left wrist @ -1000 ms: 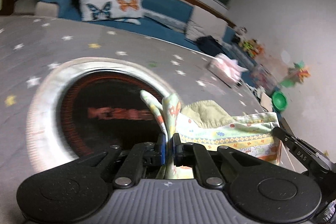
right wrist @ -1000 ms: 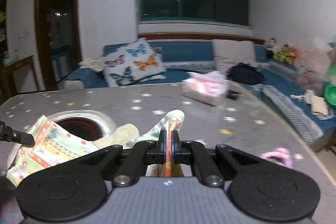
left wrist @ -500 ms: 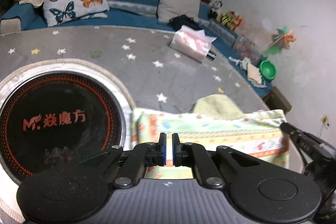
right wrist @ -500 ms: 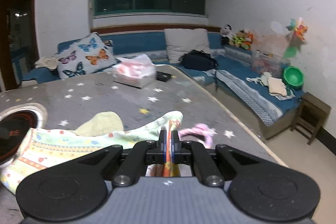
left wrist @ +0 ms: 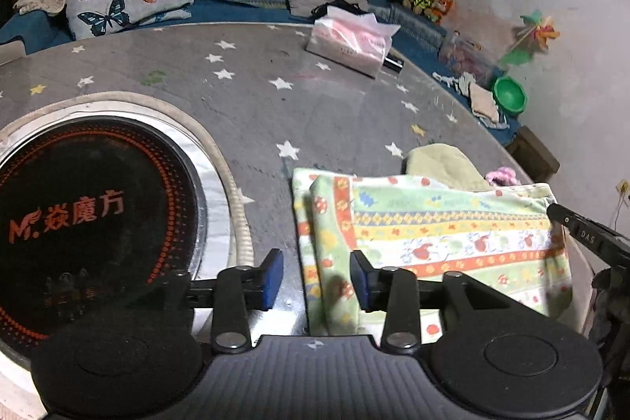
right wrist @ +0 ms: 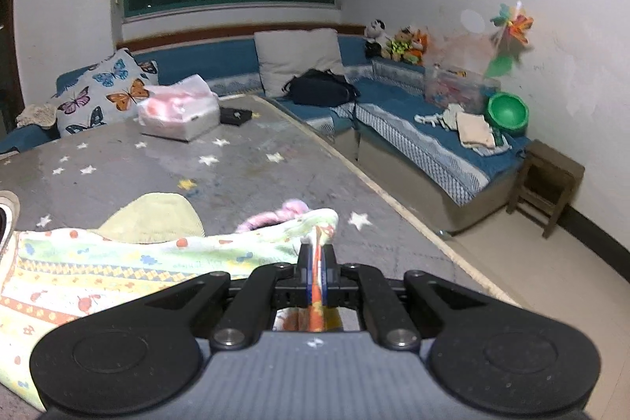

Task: Fold clothes
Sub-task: 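Lower the folded shirt onto the table and open both grippers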

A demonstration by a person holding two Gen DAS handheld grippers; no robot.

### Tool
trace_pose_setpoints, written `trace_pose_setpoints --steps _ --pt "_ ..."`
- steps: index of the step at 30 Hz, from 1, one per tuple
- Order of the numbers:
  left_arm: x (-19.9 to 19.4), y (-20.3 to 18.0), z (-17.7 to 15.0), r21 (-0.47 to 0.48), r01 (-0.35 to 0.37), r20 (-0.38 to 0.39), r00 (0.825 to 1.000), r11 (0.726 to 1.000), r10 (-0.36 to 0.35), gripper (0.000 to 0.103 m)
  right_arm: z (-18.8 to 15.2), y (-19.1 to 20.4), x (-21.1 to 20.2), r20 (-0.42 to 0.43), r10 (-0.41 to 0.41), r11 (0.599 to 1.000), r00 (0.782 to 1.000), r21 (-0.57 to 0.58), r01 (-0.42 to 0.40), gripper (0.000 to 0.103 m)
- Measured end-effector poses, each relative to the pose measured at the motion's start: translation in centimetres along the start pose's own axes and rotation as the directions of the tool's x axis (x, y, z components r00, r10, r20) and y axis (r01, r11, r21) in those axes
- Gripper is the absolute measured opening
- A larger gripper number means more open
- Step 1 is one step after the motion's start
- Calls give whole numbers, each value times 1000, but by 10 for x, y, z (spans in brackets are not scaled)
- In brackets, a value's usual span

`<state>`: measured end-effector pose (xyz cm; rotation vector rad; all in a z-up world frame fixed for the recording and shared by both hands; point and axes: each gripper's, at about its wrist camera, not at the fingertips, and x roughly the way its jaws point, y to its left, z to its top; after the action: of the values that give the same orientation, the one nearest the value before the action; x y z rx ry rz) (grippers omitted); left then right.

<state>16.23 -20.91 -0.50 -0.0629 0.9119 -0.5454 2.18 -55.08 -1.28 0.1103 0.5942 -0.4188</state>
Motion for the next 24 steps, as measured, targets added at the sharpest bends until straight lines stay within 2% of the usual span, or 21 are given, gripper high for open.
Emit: trace_pose_setpoints --steps 7,10,12,14,17,24 --pt "6 -6 -5 31 -12 -16 1000 999 13 56 -2 5 -4 -1 11 1000 1000 -22 -11 11" --pt "6 -6 -5 35 -14 -16 1000 999 15 60 0 11 -9 5 34 999 999 -32 -34 23" --pt "5 -7 -5 41 -17 -12 1000 999 17 66 1 16 -11 7 53 998 999 -40 -52 35" --pt "3 -8 -5 49 -20 -4 1000 999 20 71 3 21 -14 9 72 996 997 -47 -72 38" --pt "1 -10 -5 63 -22 7 1000 998 21 77 4 34 -14 -4 127 990 992 -56 -127 50" --pt "-6 -14 -5 98 -36 57 998 995 30 98 4 70 -9 -30 197 975 980 -97 -199 61"
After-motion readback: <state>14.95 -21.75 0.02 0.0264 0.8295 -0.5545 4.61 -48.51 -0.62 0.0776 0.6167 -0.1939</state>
